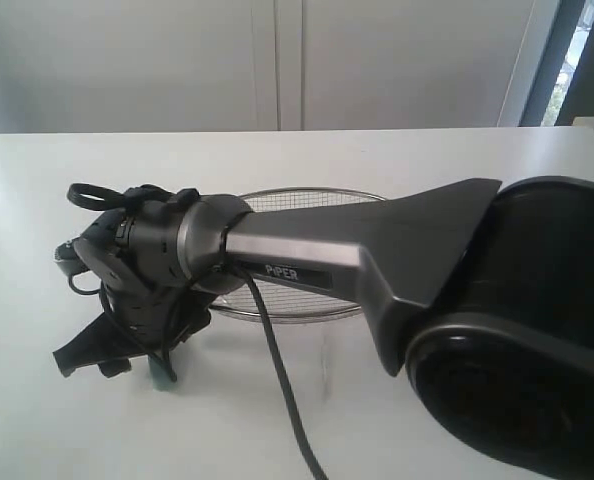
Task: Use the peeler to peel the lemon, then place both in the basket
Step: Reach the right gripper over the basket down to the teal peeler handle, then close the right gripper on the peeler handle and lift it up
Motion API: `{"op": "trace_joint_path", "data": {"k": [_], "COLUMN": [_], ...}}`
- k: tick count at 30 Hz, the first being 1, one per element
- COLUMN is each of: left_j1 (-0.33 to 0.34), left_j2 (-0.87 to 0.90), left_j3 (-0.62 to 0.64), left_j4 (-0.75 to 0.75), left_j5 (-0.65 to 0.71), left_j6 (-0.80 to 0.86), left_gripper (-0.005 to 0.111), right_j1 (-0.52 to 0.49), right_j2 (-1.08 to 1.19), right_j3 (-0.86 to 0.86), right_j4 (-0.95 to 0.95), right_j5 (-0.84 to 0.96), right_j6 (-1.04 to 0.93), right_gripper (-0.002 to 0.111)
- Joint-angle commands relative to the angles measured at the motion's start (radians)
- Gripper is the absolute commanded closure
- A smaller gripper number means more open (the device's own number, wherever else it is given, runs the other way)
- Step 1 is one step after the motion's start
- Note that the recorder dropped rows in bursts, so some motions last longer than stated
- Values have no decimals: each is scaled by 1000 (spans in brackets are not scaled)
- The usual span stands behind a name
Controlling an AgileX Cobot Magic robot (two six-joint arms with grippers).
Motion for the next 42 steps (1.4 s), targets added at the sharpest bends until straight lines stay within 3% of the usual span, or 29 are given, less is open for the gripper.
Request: {"op": "trace_joint_path", "data": {"k": [1, 10, 22, 24, 27, 30, 36, 42], "left_j1": [-5, -5, -5, -5, -5, -5, -5, -5], "left_j2": [-5, -5, -5, -5, -5, -5, -5, -5], "left_j3": [5, 5, 5, 5, 5, 5, 5, 5], "left_j4": [1, 1, 1, 1, 1, 1, 1, 1], "left_j5": [-1, -1, -1, -1, -1, -1, -1, -1], "left_j6": [3, 3, 3, 3, 3, 3, 3, 3], "left_gripper": [107, 107, 107, 107, 107, 107, 107, 107], "right_j1": [4, 4, 4, 4, 4, 4, 4, -1], "right_j2": [0, 4, 30, 30, 30, 24, -151, -383], "right_j3": [-1, -1, -1, -1, -1, -1, -1, -1], "right_j4": [-8, -3, 27, 27, 34, 34, 30, -205], "right_j5": [-14, -10, -8, 0, 61, 75, 93, 306], "right_j6": [9, 32, 32, 32, 32, 32, -54, -111], "right_gripper": [46, 53, 53, 61, 91, 106, 108, 108]}}
